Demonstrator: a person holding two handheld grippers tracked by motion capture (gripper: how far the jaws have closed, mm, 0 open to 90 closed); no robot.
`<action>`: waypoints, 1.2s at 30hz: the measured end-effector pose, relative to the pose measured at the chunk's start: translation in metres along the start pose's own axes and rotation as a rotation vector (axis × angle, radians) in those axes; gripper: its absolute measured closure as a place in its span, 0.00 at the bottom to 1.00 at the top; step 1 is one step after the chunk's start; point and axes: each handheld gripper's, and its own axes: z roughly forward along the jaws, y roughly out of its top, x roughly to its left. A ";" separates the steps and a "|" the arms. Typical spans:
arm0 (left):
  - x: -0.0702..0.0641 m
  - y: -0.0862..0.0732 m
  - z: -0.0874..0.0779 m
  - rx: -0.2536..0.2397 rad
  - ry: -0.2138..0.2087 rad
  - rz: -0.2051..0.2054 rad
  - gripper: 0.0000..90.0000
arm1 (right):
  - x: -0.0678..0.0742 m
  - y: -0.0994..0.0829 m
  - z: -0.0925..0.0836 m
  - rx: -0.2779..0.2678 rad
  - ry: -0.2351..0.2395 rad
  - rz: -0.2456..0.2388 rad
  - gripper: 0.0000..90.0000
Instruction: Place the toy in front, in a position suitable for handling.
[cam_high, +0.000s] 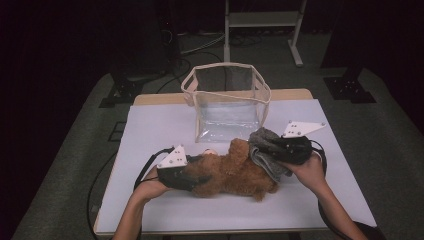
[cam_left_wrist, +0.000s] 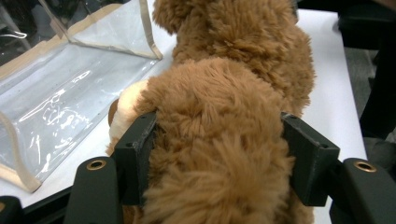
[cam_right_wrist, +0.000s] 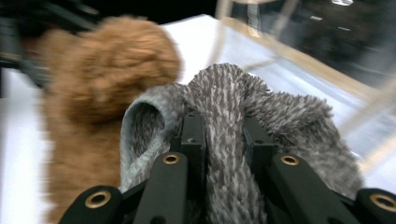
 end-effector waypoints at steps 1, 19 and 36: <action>0.000 0.000 0.001 -0.006 0.003 -0.008 0.39 | -0.005 -0.003 0.000 0.007 -0.021 0.014 0.83; 0.003 -0.001 0.004 0.022 0.049 -0.025 0.37 | 0.038 0.005 0.019 0.009 0.120 -0.041 0.83; 0.012 -0.006 -0.007 0.005 0.054 -0.077 0.47 | -0.007 -0.021 0.004 0.007 0.058 0.090 0.83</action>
